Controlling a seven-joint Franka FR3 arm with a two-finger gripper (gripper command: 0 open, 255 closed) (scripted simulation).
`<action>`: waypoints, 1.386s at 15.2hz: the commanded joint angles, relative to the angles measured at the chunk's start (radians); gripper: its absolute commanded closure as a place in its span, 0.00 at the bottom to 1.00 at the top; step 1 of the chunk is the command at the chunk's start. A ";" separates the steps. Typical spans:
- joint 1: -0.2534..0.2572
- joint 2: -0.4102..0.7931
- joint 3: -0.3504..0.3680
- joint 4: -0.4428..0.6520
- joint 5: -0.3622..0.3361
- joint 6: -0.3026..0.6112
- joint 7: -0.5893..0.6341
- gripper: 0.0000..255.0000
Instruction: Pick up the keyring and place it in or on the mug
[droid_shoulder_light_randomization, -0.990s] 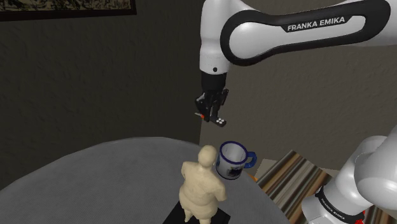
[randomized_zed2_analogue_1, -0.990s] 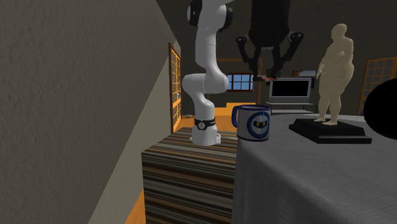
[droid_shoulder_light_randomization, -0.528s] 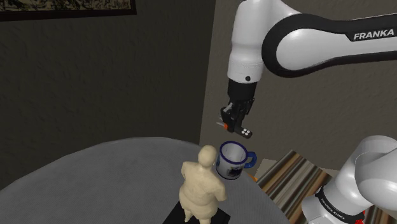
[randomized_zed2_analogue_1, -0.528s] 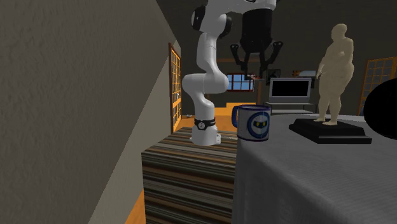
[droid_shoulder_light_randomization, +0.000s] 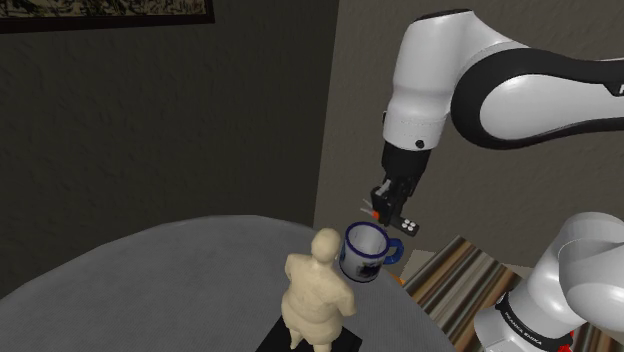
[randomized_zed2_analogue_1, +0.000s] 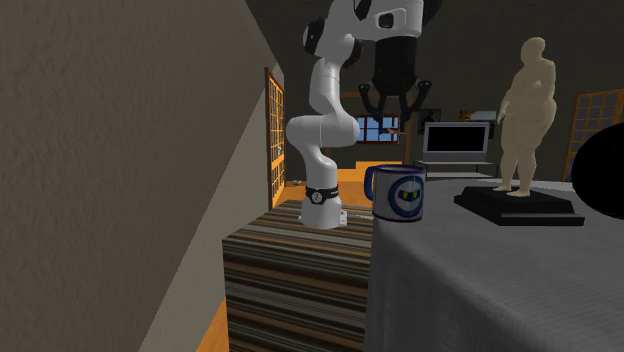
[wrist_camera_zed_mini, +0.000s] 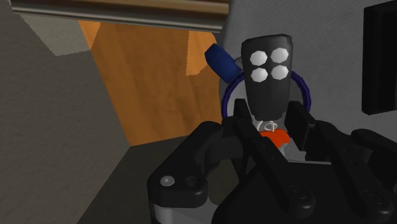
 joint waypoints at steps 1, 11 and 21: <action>0.002 0.002 0.005 -0.027 0.004 0.030 -0.001 1.00; 0.005 0.035 0.028 -0.132 0.016 0.167 -0.006 1.00; 0.005 0.035 0.028 -0.132 0.016 0.167 -0.006 0.00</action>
